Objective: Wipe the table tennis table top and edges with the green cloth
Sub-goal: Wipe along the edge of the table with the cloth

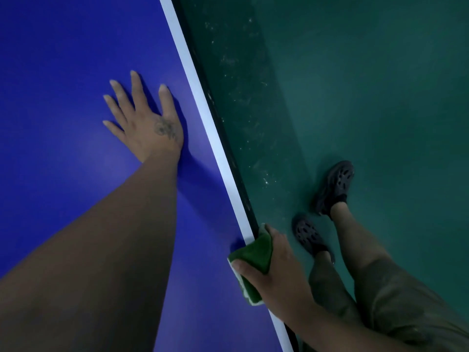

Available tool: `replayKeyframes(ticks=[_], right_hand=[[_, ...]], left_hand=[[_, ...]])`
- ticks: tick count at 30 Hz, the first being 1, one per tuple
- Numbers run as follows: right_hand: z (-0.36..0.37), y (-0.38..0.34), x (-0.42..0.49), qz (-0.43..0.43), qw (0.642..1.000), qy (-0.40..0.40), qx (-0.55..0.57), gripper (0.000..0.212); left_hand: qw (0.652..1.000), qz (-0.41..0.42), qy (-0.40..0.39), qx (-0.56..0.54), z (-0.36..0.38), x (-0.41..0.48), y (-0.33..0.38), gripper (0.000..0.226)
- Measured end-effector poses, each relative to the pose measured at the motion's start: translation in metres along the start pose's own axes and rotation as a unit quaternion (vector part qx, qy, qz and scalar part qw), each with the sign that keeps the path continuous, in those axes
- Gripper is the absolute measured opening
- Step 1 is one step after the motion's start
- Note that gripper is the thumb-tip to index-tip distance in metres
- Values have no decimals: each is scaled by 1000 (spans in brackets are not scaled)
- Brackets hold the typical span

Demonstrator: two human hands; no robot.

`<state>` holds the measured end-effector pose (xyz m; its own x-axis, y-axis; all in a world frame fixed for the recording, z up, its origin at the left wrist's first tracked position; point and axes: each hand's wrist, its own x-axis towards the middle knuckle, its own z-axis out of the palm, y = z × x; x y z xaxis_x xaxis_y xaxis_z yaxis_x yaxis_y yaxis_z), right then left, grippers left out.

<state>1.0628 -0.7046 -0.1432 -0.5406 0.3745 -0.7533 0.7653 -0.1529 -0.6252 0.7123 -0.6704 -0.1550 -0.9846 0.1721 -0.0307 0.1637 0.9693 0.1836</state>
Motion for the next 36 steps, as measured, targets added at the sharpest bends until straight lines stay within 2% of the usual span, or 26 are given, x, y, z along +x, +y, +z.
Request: replayKeyframes(ticks=[3, 7, 9, 11, 12, 13, 15, 17, 22, 26, 29, 32, 33, 36], right_hand=[[-6, -29, 22, -9, 1000, -1, 2, 116], [-18, -81, 72, -32, 999, 14, 28, 73], [-23, -110, 101, -51, 997, 28, 40, 80], [-26, -135, 126, -63, 996, 42, 47, 109], [-27, -143, 135, -60, 996, 45, 54, 114], [-27, -148, 139, -62, 995, 43, 66, 107], [-27, -148, 134, -64, 994, 43, 77, 72], [-28, -130, 116, -50, 995, 44, 78, 64], [-22, -92, 75, 6, 997, 20, 71, 92], [-18, -114, 92, 25, 995, 33, 95, 105], [-25, -151, 123, 30, 989, 46, 134, 92], [-33, -197, 170, 7, 985, 48, 163, 69], [-37, -214, 187, -5, 985, 47, 168, 70], [-48, -258, 235, -26, 989, 37, 144, 109]], left_hand=[[999, -19, 23, -13, 0, -1, 0, 67], [999, -29, 28, -13, -1, -1, 3, 61], [999, -33, 27, -11, -3, -1, 3, 60], [999, -34, 15, -12, -4, 1, 5, 60], [999, -35, 12, -10, -3, 1, 6, 59], [999, -36, 13, -5, -3, 2, 5, 59], [999, -34, 19, -1, -4, 2, 3, 57], [999, -28, 30, -13, -4, 1, 2, 54], [998, -38, 42, -40, -4, -1, 2, 52], [997, -37, 52, -44, -3, -1, 3, 52], [997, -36, 53, -44, -2, 1, 1, 51], [997, -32, 55, -40, -1, 1, 1, 51], [997, -32, 56, -39, -1, 1, 1, 51], [997, -29, 61, -39, 1, 4, 1, 51]])
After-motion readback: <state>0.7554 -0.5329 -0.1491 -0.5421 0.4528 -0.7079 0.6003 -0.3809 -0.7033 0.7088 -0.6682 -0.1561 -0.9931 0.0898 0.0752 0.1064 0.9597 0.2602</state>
